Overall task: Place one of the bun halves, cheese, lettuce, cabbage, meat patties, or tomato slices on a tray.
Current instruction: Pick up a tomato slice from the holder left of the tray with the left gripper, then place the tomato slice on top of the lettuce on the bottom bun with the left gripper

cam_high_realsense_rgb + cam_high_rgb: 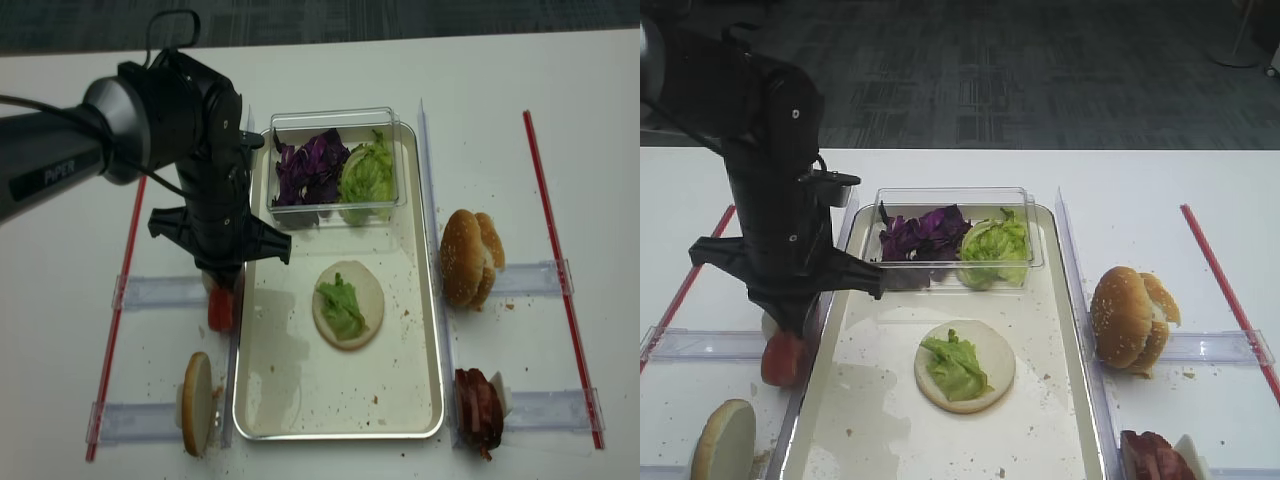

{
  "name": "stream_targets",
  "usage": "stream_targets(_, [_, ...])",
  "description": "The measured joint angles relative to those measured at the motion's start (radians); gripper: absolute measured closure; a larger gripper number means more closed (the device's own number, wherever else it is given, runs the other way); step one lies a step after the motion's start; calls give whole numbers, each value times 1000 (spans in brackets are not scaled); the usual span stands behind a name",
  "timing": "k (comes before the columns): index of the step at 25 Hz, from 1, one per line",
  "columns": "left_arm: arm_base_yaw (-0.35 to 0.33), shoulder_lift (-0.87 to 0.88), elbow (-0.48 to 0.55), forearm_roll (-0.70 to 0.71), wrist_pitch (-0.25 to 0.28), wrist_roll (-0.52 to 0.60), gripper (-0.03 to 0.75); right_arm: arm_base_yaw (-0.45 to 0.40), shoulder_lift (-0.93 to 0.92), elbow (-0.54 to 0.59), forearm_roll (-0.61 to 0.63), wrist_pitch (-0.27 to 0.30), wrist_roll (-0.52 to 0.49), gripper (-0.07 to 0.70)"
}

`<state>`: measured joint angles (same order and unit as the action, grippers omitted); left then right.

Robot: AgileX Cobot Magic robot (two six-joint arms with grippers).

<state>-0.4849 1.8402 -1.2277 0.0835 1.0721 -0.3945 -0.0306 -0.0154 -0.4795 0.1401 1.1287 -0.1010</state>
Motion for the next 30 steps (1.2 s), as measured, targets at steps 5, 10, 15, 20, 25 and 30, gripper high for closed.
stream_targets(5, [0,-59,0,0,6,12,704,0,0,0,0,0,0,-48])
stream_targets(10, [0,-120,0,0,22,18,704,0,0,0,0,0,0,-48])
stream_targets(15, [0,-150,0,-38,28,56,705,0,0,0,0,0,0,-48])
stream_targets(20, [0,-150,0,-161,18,157,705,0,0,0,0,0,0,-48])
stream_targets(25, [0,-150,0,-413,-17,349,705,0,0,0,0,0,0,-48])
stream_targets(30, [0,-150,0,-665,-21,540,706,0,0,0,0,0,0,-48])
